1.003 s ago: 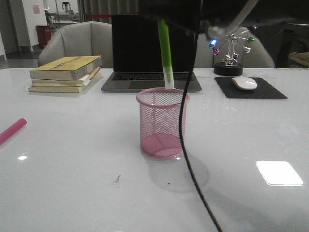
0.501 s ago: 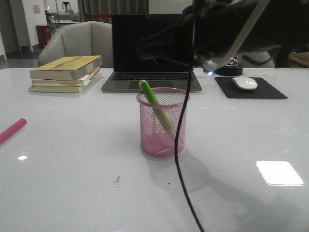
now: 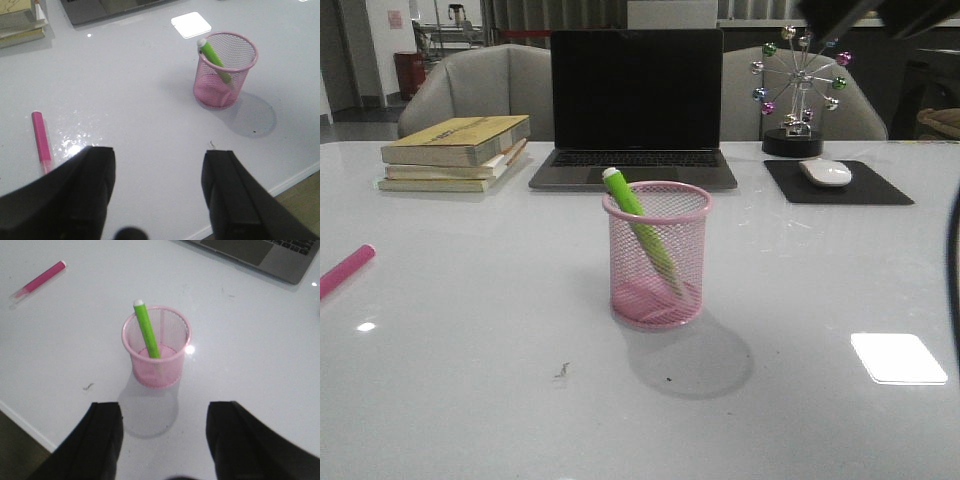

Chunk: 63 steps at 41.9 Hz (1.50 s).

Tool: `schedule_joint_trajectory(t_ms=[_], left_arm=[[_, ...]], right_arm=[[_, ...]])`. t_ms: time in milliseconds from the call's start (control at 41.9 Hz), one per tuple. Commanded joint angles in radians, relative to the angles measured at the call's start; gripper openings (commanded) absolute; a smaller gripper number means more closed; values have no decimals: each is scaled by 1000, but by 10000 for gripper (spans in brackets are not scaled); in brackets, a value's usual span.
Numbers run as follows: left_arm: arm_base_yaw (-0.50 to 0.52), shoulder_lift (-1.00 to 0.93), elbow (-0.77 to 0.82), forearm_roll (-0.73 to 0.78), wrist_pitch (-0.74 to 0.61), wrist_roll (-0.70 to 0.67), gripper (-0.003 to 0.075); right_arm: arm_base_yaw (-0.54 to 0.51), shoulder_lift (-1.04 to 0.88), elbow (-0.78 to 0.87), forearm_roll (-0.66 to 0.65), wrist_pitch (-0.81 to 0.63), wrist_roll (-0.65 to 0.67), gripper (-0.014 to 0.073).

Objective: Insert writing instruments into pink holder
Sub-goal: 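Lower the green marker into the holder and open the right gripper, then move the left gripper down to the pink marker and grasp it, then lift the pink marker with the left gripper and carry it over the holder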

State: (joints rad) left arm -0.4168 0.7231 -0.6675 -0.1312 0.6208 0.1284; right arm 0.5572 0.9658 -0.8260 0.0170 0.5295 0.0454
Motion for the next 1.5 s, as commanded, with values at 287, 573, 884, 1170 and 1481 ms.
schedule_joint_trajectory(t_ms=[287,573,884,1170,1481], left_arm=[[263,424,-252,62,19,-67,436],[359,838,-459,31,27,-67,437],[357,1157,-683,31,40,-67,436],[357,1271,-792,39,36,-67,433],[357,1291,-811,81,60,-66,272]], right_arm=[[-1,-221,76,-4,73,-9,486],[-1,-221,76,-4,112,-9,486],[-1,-221,76,-4,112,-9,486],[-1,-221,76,-4,113,-9,486],[-1,-221,76,-4,113,-9,486]])
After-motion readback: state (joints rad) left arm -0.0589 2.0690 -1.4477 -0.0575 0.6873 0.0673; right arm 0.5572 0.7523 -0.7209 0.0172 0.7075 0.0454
